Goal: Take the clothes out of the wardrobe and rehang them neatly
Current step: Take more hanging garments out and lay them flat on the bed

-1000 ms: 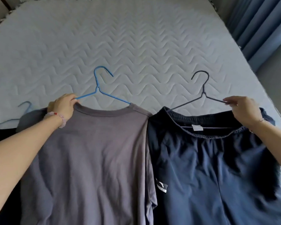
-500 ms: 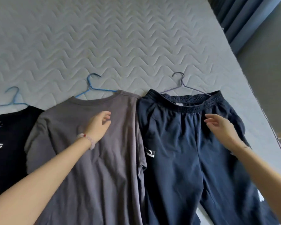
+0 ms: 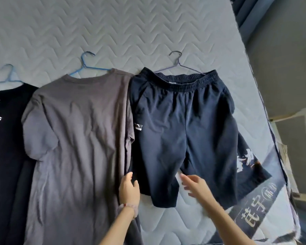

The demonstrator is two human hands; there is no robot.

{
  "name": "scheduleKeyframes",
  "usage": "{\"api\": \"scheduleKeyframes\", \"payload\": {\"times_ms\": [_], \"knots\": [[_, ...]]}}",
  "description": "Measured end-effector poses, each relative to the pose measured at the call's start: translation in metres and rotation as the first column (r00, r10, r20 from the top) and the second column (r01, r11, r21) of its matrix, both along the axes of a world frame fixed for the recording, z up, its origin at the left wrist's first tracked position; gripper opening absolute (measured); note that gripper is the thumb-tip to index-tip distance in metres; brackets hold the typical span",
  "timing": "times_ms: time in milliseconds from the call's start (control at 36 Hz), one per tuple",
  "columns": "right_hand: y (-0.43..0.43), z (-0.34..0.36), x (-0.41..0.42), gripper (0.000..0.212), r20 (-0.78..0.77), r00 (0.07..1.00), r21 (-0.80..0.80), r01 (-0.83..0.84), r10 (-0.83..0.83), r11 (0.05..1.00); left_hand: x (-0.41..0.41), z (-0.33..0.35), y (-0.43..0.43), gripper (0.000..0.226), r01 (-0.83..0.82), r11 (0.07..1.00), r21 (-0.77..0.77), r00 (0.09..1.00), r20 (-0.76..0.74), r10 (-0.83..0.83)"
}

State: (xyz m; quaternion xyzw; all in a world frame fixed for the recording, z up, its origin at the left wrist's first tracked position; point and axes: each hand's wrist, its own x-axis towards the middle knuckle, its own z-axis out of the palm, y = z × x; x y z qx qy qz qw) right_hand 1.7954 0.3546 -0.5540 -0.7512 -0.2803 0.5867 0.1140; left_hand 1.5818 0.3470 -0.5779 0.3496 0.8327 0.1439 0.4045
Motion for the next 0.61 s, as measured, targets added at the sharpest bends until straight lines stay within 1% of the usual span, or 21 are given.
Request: {"api": "scheduleKeyframes", "payload": {"times_ms": [28,83,139,194,250,278,333,361,389,444,472,528,556,611], "knots": [[-0.006,-0.001,-0.008,0.039,-0.039,0.999,-0.036,-0.018,0.017,0.999,0.002,0.000,-0.006,0.040,0.003,1.000,-0.022,0.999,-0.034,-0.004],[-0.011,-0.001,-0.018,0.039,-0.071,0.993,-0.049,-0.093,0.089,0.994,0.008,-0.002,-0.013,0.044,0.010,1.000,-0.020,0.994,-0.104,-0.012],[-0.009,-0.001,-0.024,0.037,-0.047,0.989,-0.019,-0.141,0.140,0.990,0.014,-0.004,-0.012,0.047,-0.037,0.999,-0.016,0.983,-0.182,0.033],[-0.004,-0.004,-0.028,0.034,-0.002,0.990,0.021,-0.144,0.144,0.989,0.016,-0.004,-0.007,0.047,-0.106,0.993,-0.041,0.964,-0.250,0.093],[-0.001,-0.010,-0.030,0.036,0.047,0.985,0.050,-0.171,0.169,0.984,0.012,-0.003,0.000,0.048,-0.122,0.989,-0.090,0.963,-0.251,0.096],[0.001,-0.013,-0.032,0.034,0.068,0.980,0.067,-0.194,0.189,0.979,0.009,-0.004,0.003,0.048,-0.107,0.988,-0.113,0.968,-0.240,0.077],[0.003,-0.019,-0.034,0.021,0.104,0.968,0.118,-0.241,0.230,0.963,0.001,-0.007,0.010,0.048,-0.098,0.985,-0.141,0.976,-0.205,0.067],[0.003,-0.022,-0.035,0.020,0.111,0.966,0.137,-0.246,0.232,0.959,-0.003,-0.009,0.013,0.045,-0.106,0.983,-0.148,0.982,-0.172,0.080],[0.004,-0.027,-0.035,0.023,0.111,0.969,0.152,-0.237,0.221,0.960,-0.007,-0.011,0.015,0.039,-0.116,0.982,-0.147,0.985,-0.143,0.095],[0.004,-0.035,-0.032,0.028,0.099,0.982,0.174,-0.178,0.163,0.969,-0.013,-0.012,0.018,0.018,-0.136,0.982,-0.127,0.987,-0.108,0.122],[0.003,-0.038,-0.031,0.029,0.076,0.990,0.180,-0.127,0.115,0.975,-0.015,-0.012,0.018,0.019,-0.153,0.982,-0.109,0.985,-0.100,0.143],[-0.002,-0.041,-0.026,0.028,0.032,0.999,0.190,-0.015,0.009,0.982,-0.020,-0.007,0.016,0.033,-0.172,0.984,-0.047,0.979,-0.120,0.165],[-0.004,-0.041,-0.022,0.028,0.032,0.999,0.199,0.015,-0.022,0.980,-0.022,-0.003,0.013,0.033,-0.184,0.983,-0.015,0.975,-0.129,0.181],[-0.006,-0.036,-0.015,0.034,0.075,0.996,0.231,0.026,-0.044,0.973,-0.026,0.007,0.007,0.027,-0.207,0.977,0.042,0.969,-0.131,0.211]]}}
